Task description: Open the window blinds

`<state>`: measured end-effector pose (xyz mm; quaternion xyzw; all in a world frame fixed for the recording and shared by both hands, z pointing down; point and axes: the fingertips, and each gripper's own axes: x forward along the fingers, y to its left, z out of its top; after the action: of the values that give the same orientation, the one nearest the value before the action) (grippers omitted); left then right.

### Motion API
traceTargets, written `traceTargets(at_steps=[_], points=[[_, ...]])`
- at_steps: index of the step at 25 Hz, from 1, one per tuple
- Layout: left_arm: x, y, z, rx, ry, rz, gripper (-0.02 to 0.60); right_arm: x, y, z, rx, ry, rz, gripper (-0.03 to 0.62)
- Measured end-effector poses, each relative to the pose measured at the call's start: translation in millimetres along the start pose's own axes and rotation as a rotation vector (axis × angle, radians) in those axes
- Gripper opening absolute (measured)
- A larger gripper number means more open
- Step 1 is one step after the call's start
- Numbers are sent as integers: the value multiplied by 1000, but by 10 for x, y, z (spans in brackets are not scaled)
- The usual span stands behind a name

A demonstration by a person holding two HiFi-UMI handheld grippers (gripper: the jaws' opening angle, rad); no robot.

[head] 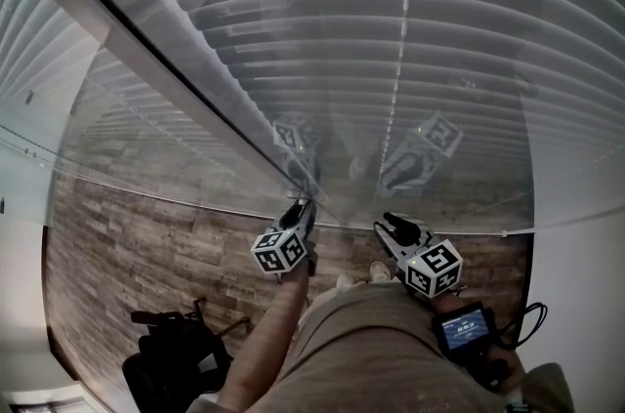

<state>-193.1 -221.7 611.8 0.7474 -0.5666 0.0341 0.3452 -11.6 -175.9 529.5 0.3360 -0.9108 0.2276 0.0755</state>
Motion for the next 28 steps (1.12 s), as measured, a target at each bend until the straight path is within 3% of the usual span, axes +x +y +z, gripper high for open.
traceTargets(at_steps=[10, 16, 28], points=[[26, 6, -3, -87, 7, -30, 140, 0, -35, -11, 0, -2, 4, 120], [17, 0, 8, -196, -4, -76, 138, -23, -24, -30, 4, -1, 5, 120], [12, 0, -11, -331, -10, -140, 137, -65, 14, -62, 7, -4, 5, 121]])
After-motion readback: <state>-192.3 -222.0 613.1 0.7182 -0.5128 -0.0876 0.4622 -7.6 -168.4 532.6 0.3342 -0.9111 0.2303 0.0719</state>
